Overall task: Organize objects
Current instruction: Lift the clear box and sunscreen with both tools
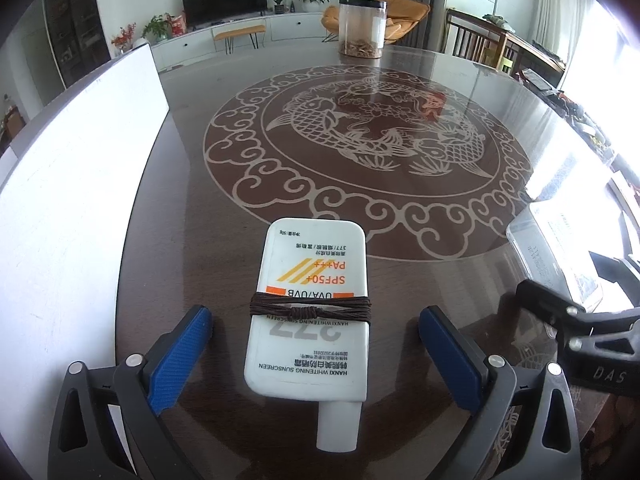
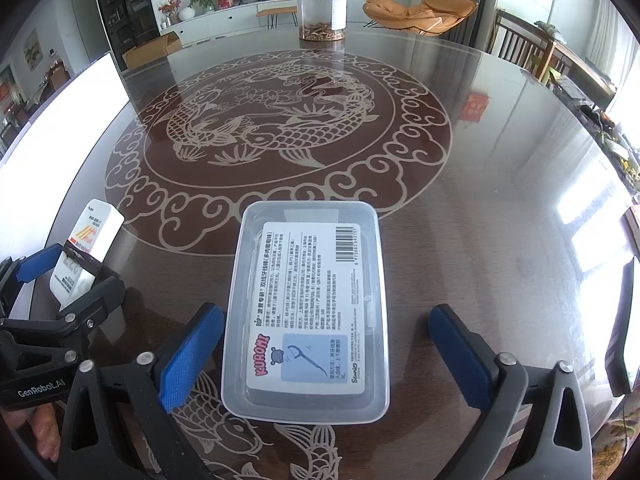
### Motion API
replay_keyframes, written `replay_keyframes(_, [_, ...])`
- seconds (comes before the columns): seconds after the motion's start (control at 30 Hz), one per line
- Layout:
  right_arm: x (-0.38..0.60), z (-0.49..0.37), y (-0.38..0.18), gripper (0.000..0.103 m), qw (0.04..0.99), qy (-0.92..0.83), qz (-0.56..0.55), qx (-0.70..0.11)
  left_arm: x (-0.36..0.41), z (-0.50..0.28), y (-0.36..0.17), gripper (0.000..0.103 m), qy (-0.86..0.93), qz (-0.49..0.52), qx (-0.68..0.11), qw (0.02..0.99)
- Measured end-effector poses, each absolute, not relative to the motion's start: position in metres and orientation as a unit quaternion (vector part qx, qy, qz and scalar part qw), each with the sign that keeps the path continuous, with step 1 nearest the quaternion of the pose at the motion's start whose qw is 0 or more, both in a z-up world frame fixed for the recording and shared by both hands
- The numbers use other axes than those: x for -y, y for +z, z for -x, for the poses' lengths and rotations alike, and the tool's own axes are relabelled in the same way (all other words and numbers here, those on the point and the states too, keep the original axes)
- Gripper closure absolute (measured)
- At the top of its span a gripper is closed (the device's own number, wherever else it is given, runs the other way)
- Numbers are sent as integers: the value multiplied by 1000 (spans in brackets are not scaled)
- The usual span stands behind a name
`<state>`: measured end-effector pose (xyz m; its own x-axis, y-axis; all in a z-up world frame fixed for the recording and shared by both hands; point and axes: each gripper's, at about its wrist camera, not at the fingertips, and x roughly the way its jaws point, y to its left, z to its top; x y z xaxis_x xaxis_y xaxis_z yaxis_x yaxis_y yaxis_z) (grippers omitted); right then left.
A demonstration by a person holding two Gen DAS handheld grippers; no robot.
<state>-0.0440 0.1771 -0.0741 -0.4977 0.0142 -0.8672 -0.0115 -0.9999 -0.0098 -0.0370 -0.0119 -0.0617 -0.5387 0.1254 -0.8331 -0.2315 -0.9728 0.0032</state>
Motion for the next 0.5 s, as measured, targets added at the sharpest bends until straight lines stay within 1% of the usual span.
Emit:
replay_keyframes(0.03, [-178,43,-71,28,9,869,494,0,12,35,-59,32,880,460,-57,104])
replay_keyframes(0.07, [-178,42,-69,39,9,872,489,-2,11,34,-56,43,885,450,-58,107])
replay_keyframes(0.1, [-179,41,-67,39,12,873,487,-3,10,35,-54,50,884,451,-56,112])
replay_keyframes(0.17, [-182,41,-66,40,10,874,486,-14,10,35,-54,50,883,453,-50,114])
replay_keyframes(0.27, [-189,36,-60,40,7,876,480,-44,18,27,-43,50,886,445,-11,126])
replay_keyframes(0.37, [-198,24,-51,40,-3,875,472,-105,28,13,-16,50,894,423,15,148])
replay_keyframes(0.5, [-177,10,-25,40,-32,880,460,-110,56,-6,35,50,901,393,56,176])
